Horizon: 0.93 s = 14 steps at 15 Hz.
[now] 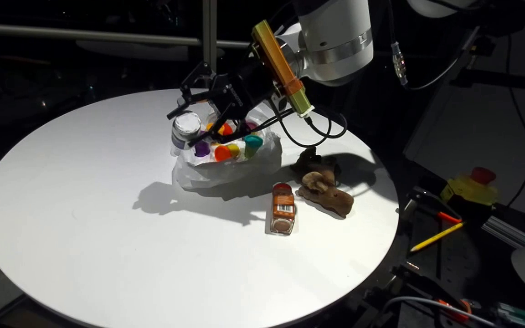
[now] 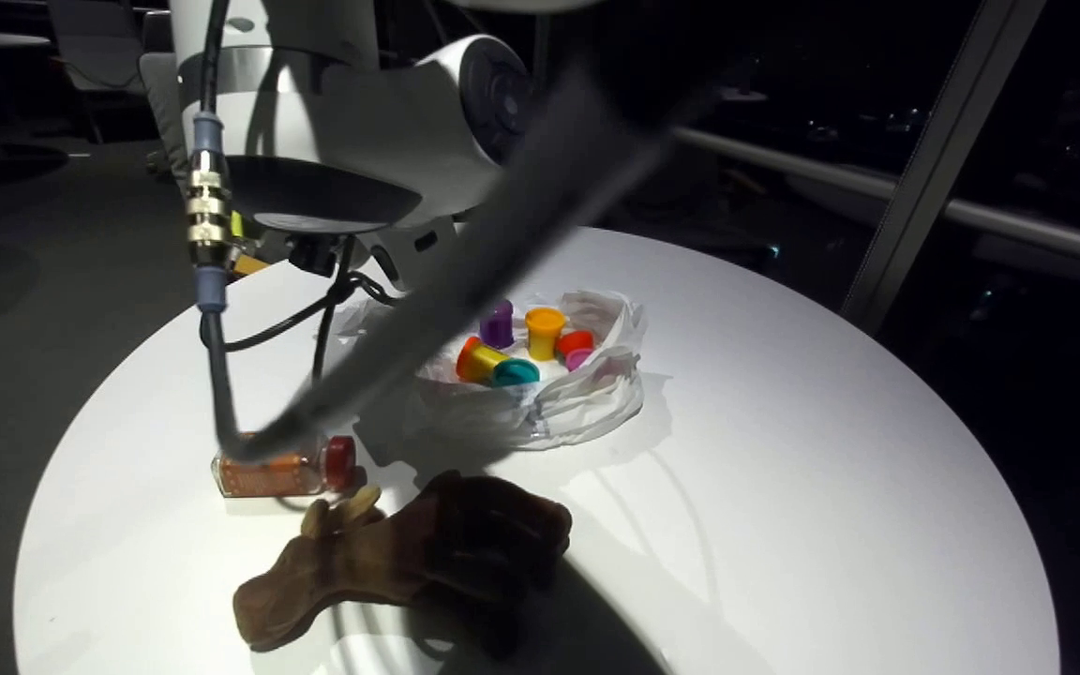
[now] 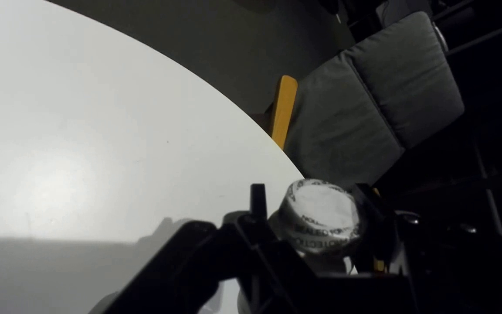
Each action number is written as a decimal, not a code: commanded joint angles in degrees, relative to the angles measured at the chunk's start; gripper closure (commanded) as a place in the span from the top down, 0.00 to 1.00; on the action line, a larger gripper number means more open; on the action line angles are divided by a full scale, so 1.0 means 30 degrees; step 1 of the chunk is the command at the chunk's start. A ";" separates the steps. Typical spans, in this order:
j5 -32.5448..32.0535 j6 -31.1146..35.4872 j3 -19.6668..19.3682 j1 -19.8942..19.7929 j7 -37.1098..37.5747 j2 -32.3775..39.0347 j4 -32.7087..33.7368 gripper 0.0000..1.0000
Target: Put all the objects in the white plastic bag
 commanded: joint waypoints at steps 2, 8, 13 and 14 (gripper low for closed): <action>0.0750 0.0420 -0.1222 0.2108 -0.0773 -0.1063 0.2019 0.27; 0.1210 0.0703 -0.3846 0.4789 -0.0648 -0.2233 0.4475 0.27; 0.2703 0.0258 -0.4311 0.4962 -0.0253 -0.3620 0.4060 0.27; 0.3073 0.0118 -0.4504 0.5025 -0.0079 -0.4001 0.3929 0.27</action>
